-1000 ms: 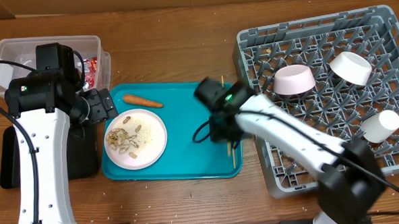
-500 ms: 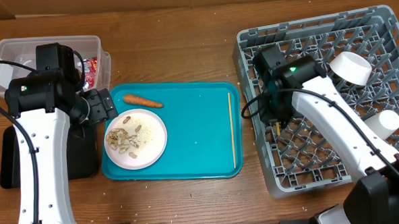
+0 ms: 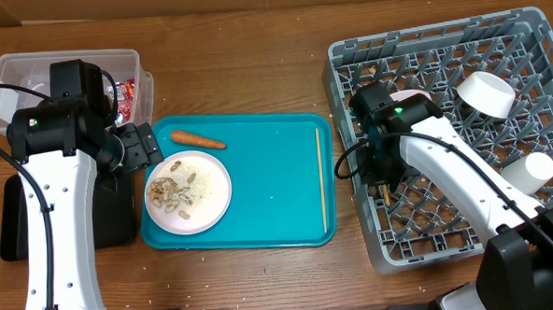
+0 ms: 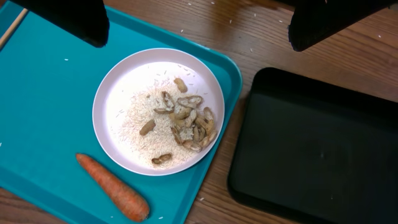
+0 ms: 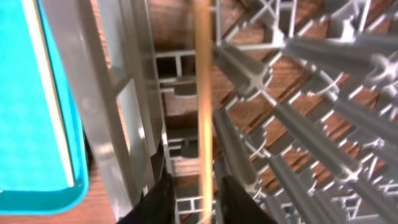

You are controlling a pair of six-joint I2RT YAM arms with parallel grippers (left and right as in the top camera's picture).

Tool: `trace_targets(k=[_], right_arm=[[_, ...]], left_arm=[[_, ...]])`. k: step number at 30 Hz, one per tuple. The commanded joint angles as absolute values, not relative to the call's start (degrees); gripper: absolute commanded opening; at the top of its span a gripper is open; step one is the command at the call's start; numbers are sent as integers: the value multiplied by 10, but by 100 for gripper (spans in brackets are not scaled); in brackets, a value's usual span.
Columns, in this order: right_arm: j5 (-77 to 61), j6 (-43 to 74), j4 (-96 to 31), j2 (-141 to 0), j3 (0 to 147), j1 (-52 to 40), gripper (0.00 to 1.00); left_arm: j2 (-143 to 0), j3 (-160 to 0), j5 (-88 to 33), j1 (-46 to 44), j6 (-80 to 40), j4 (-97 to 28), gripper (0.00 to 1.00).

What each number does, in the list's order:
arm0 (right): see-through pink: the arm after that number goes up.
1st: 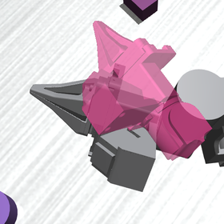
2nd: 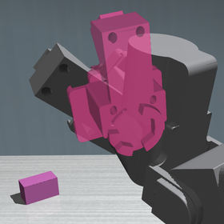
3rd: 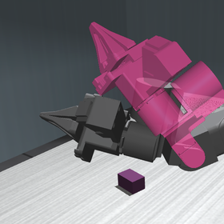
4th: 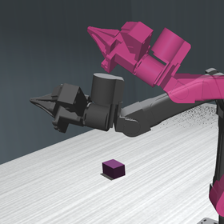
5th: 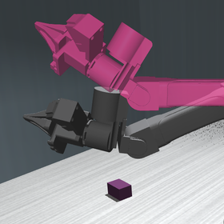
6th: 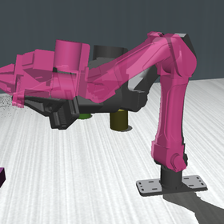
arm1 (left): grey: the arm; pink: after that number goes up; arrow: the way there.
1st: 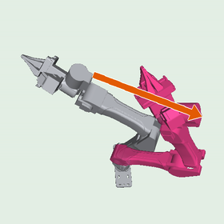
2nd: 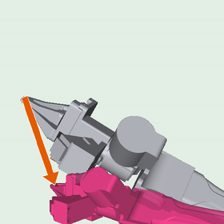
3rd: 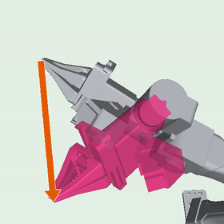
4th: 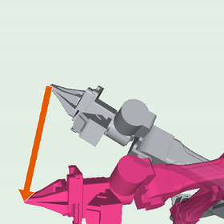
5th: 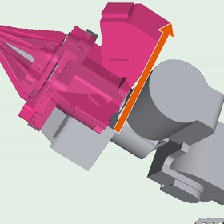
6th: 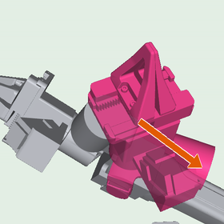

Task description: Sort waste into correct bins and load items into the dishwasher

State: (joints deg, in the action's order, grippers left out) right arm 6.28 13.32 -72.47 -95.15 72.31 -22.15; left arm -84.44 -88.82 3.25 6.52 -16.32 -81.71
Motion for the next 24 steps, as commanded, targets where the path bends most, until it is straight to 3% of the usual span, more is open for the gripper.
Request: trace_targets(k=[1, 9, 15, 19, 24], right_arm=[[59, 136, -728, -952, 722, -222, 40], [52, 165, -758, -923, 811, -225, 41], [-62, 165, -731, -908, 933, -253, 41], [-65, 168, -698, -917, 930, -283, 49], [-63, 195, -689, -961, 907, -318, 49]], left_arm=[[-843, -893, 30, 67, -163, -819, 94], [-843, -893, 30, 67, -163, -819, 94], [-843, -893, 30, 67, -163, -819, 94], [-843, -893, 29, 67, -163, -819, 94], [-843, -893, 30, 67, -163, -819, 94]])
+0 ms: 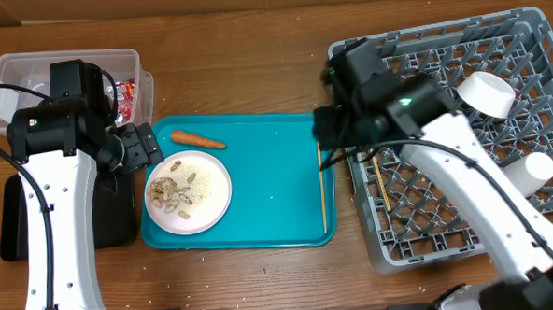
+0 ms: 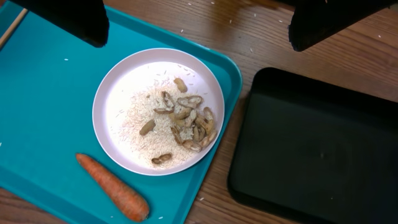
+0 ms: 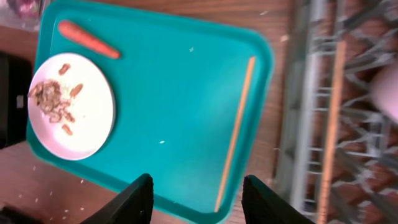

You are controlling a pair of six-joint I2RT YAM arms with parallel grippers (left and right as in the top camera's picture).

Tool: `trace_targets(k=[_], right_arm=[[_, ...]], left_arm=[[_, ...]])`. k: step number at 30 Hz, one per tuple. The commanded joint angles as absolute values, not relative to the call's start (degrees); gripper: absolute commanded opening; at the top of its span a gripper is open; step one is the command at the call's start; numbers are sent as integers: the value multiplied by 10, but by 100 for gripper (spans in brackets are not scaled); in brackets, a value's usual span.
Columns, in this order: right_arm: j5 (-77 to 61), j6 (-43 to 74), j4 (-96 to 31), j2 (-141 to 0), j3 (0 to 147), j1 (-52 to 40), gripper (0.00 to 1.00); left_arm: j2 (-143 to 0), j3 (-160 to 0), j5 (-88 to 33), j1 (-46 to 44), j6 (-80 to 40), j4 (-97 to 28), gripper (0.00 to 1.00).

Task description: Sort waste into correct bins and load items into the dishwasher

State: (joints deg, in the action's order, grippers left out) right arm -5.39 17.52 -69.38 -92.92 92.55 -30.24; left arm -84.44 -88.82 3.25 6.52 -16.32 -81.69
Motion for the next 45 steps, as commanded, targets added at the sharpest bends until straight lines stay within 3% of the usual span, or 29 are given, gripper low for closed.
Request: trace_targets(k=[1, 15, 34, 38, 39, 45], right_arm=[[-61, 206, -687, -984, 895, -327, 49], [-22, 280, -651, -1141, 854, -352, 50], [14, 288, -634, -1216, 837, -354, 48], [-4, 288, -618, -1216, 810, -356, 31], [-12, 288, -618, -1216, 806, -356, 20], [-18, 288, -624, -1213, 815, -357, 4]], left_arm=[[-843, -893, 29, 67, -163, -819, 94], [-843, -893, 30, 67, -163, -821, 95], [-843, -893, 30, 67, -163, -821, 95], [-843, -893, 30, 67, -163, -821, 94], [-843, -893, 30, 67, -163, -821, 95], [-843, -893, 30, 67, -163, -821, 94]])
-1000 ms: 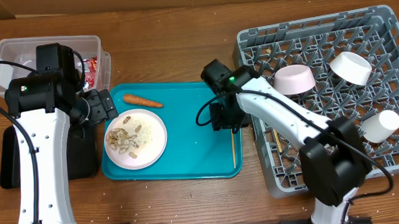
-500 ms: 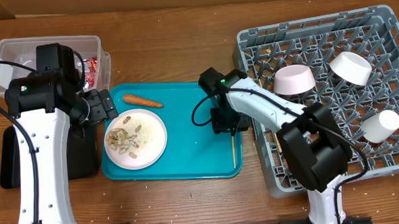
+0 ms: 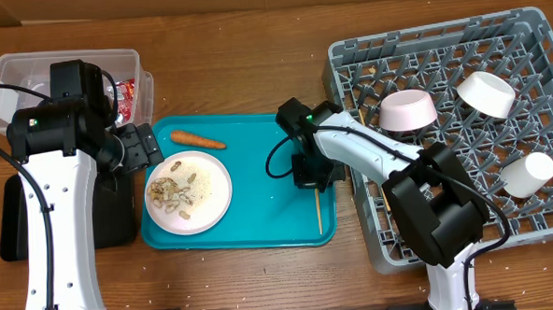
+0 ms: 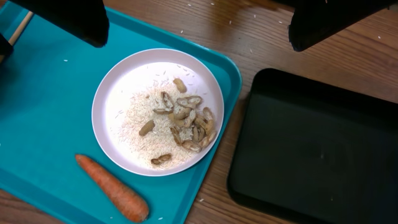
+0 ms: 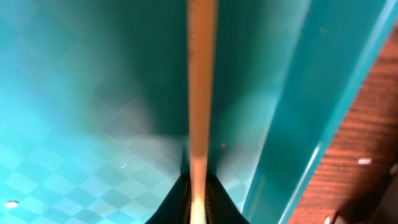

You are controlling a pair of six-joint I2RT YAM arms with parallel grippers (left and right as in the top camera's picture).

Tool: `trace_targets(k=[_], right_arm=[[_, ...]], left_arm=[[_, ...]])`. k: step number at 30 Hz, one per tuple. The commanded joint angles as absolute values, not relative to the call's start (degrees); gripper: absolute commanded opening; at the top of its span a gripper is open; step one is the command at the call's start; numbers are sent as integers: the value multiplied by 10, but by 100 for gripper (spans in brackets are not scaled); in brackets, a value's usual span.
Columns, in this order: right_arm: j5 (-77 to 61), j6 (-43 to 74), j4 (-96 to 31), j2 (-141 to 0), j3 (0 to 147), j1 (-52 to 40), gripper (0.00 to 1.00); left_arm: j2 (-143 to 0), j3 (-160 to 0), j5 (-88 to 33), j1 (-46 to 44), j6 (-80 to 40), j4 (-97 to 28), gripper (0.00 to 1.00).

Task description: Sort waste into correct bins and load items into the dishwasher

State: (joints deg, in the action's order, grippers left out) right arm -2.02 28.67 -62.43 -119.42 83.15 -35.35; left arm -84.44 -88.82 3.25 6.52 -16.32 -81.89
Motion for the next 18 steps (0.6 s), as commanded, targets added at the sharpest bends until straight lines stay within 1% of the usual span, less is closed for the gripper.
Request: trace_targets(k=[1, 4, 10, 15, 18], right_arm=[[-18, 288, -629, -1211, 821, -357, 4], [-15, 285, -653, -1196, 854, -357, 4], [18, 250, -714, -1100, 952, -349, 4], [59, 168, -752, -1012, 995, -321, 4], [102, 145, -779, -981, 995, -291, 4]], left_arm=[[-843, -893, 30, 67, -163, -821, 95], [-843, -893, 30, 67, -163, -821, 95], [-843, -893, 30, 67, -163, -823, 95], [-843, -893, 30, 67, -163, -823, 95], [-843, -893, 30, 67, -163, -823, 94]])
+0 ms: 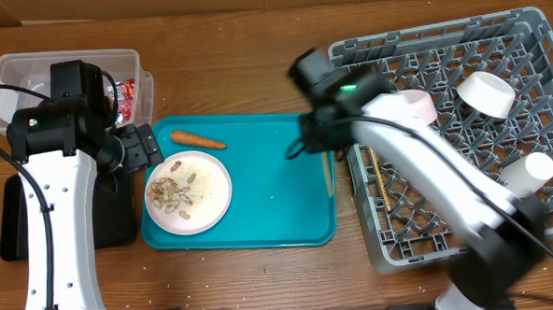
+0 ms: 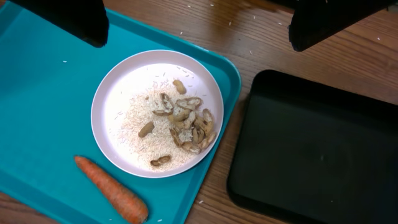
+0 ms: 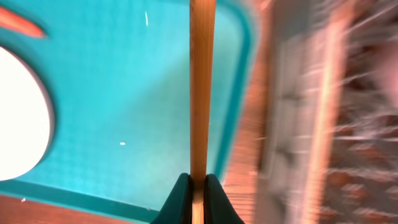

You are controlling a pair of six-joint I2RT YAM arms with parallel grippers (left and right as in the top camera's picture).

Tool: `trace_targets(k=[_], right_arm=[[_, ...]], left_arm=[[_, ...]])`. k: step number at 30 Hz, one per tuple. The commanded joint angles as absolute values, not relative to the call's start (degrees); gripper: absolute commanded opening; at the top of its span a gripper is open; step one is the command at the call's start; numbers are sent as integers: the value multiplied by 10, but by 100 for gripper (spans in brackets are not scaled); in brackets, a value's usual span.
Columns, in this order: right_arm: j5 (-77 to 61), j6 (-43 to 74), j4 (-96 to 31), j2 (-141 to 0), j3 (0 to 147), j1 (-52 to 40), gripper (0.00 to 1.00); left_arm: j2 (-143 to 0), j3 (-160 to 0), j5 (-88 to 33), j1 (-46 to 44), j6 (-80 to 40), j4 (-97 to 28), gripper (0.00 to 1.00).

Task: Sort waste into correct bins and load items into the dishwasher
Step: 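Carry the chopstick into the rack and release it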

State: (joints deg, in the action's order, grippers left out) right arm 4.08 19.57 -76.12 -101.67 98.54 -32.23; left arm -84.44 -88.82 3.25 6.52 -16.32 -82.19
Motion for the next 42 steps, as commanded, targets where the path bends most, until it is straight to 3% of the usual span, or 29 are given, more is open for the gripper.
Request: trace_targets(k=[1, 7, 17, 24, 28, 39, 42], right_arm=[[113, 145, -790, -978, 995, -279, 4], [102, 65, -802, -981, 947, -212, 4], [20, 43, -697, -981, 793, -209, 4], [-8, 43, -678, -980, 776, -218, 5], [-10, 46, -686, -978, 779, -220, 32], [-3, 90, -706, -891, 902, -219, 40], [-36, 90, -697, -857, 945, -223, 58]], left_arm=[[-843, -893, 30, 67, -163, -823, 94], [-843, -893, 30, 67, -163, -823, 94], [-843, -893, 30, 67, -163, -823, 94], [-843, -893, 30, 67, -163, -823, 94], [-843, -893, 30, 67, -163, -823, 94], [-843, -893, 30, 67, -163, -823, 95], [-843, -893, 29, 67, -163, -819, 96]])
